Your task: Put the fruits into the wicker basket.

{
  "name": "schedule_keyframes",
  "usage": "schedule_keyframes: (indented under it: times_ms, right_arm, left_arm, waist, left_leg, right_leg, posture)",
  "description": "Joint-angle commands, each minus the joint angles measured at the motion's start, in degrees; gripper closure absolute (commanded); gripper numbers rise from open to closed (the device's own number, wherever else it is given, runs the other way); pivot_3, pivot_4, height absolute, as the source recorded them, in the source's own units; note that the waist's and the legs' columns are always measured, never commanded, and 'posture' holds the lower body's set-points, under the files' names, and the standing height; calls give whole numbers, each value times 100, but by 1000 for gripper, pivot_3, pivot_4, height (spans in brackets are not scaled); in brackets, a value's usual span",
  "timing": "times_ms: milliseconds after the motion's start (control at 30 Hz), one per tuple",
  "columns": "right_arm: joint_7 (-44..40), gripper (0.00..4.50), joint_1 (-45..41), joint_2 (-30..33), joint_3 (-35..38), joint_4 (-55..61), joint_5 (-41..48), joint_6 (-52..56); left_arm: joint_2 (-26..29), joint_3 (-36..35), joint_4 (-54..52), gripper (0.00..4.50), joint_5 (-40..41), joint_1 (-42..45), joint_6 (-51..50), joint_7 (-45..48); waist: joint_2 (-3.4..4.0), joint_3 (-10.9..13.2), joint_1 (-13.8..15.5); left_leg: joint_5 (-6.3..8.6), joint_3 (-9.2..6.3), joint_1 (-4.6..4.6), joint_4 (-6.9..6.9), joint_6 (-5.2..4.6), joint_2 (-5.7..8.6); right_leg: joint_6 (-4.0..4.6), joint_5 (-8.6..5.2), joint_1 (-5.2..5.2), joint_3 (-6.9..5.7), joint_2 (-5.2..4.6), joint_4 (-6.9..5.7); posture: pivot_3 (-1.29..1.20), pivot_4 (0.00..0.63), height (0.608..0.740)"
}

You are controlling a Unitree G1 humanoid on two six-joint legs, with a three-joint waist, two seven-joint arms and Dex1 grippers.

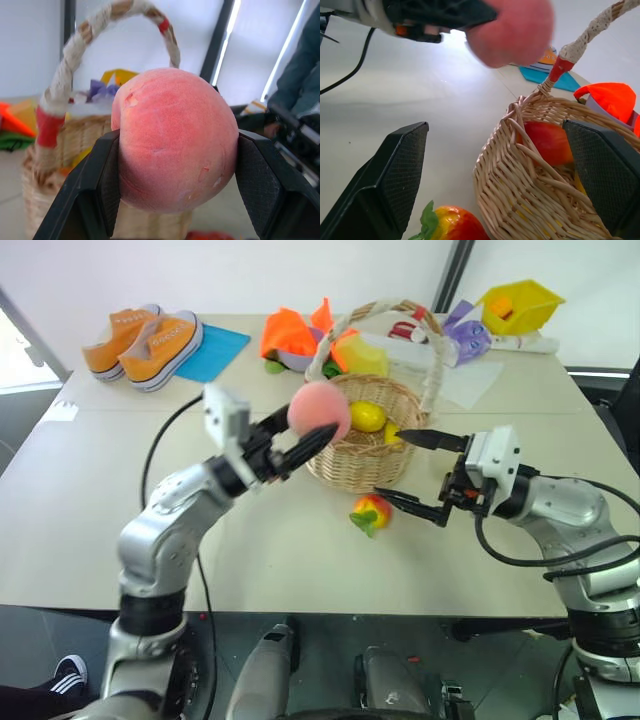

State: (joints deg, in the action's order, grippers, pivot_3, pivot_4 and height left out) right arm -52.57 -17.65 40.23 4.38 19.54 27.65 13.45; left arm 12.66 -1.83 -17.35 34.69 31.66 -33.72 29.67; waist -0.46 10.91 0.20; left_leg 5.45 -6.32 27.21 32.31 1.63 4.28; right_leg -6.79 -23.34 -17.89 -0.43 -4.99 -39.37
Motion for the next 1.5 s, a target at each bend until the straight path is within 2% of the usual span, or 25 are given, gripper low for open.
schedule_keyframes:
  times_ms: [33, 133, 333, 400, 467, 600, 700, 867, 933, 1033, 1133, 1300, 1500]
  right_arm:
    - [118, 0, 129, 63, 372, 4, -65, -151]
    - [170, 0, 293, 193, 605, -73, -203, -239]
    - [296, 0, 655, 356, 1089, -129, -333, -335]
    - [310, 0, 693, 335, 1066, -58, -343, -326]
    - [328, 0, 702, 304, 1023, 21, -347, -288]
    - [363, 0, 623, 258, 961, 59, -310, -232]
    - [337, 0, 530, 236, 918, -17, -283, -244]
    - [104, 0, 602, 344, 792, 427, 435, 558]
    - [128, 0, 646, 242, 490, 689, 596, 853]
    - [319, 0, 586, -3, -135, 868, 385, 1038]
    - [323, 0, 546, 5, -583, 646, -257, 752]
    - [358, 0, 472, -95, -897, -97, -815, 492]
    - [467, 0, 204, -354, -1376, -801, -1652, -166]
  left_arm:
    - [-625, 613, 964, 1778, -725, 697, 427, -478]
    - [-900, 833, 1541, 1778, -1070, 934, 656, -528]
    - [-1159, 806, 2395, 1778, -1650, 1218, 1102, -950]
    - [-1235, 762, 2445, 760, -1548, 1237, 1158, -816]
    - [-1251, 817, 2443, 60, -1642, 1238, 1313, -772]
    - [-1238, 845, 1998, 60, -1394, 1057, 1280, -368]
    - [-979, 923, 1327, 60, -1294, 709, 1031, -118]
    - [3, 680, -271, 60, -606, -193, 625, 676]
    - [912, 163, -901, 60, -12, -752, 249, 1261]
    - [2126, -823, -1150, 60, 489, -1626, 241, 2148]
    - [2779, -1232, -1261, 60, 612, -2415, 406, 2716]
    - [2759, -1118, -1621, 60, 361, -3187, 926, 2784]
    - [2534, -875, -1691, 60, 108, -3444, 1243, 2537]
  waist:
    - [-3, 0, 48]
    - [-4, 0, 40]
    - [-4, 0, -30]
    - [-4, 0, -67]
    - [-4, 0, -82]
    - [-4, 0, -86]
    - [-3, 0, -92]
    - [2, -2, -127]
    - [3, -3, -132]
    - [7, -4, -154]
    - [9, -4, -86]
    - [3, -6, 91]
    - [5, -8, 0]
  left_leg:
    - [1, 0, 0, 4, -3, 2]
    - [2, 6, 0, 6, -4, 4]
    - [-7, 8, 0, -5, 11, -2]
    - [-7, 9, 1, -2, 11, 0]
    - [-9, 7, 1, -1, 14, 1]
    - [-11, 7, 1, -1, 17, 1]
    - [-12, 7, 0, -1, 19, 1]
    - [-12, 8, -6, -14, 20, -3]
    - [-12, 6, -8, -18, 19, -5]
    - [1, 8, -14, -25, -1, -12]
    - [2, 7, -18, -27, 0, -11]
    - [5, 6, -6, -20, -2, 0]
    - [4, 13, -6, -30, -3, -10]
  right_leg:
    - [-3, 2, 5, -1, -1, 2]
    - [-7, 4, 10, 0, -4, 10]
    - [-7, 3, 1, -1, -1, 7]
    - [-7, 4, 2, -1, -3, 7]
    - [-7, 4, 4, -1, -3, 7]
    - [-7, 4, 4, -1, -3, 7]
    - [-7, 3, 4, 0, -3, 7]
    - [-5, 3, 3, 4, -1, 8]
    - [-4, 2, 2, 5, 0, 7]
    - [0, 2, -1, 14, 4, 7]
    - [7, 1, -31, 17, 1, 7]
    - [15, 3, -32, 26, -21, 25]
    - [12, 6, -43, 26, -19, 22]
  posture:
    - [0, 150, 740]
    - [0, 150, 740]
    - [0, 150, 740]
    - [0, 150, 740]
    - [0, 150, 740]
    - [0, 150, 740]
    - [0, 150, 740]
    - [0, 150, 740]
    - [0, 150, 740]
    - [0, 150, 740]
    - [0, 150, 740]
    - [0, 150, 740]
    - [0, 150, 740]
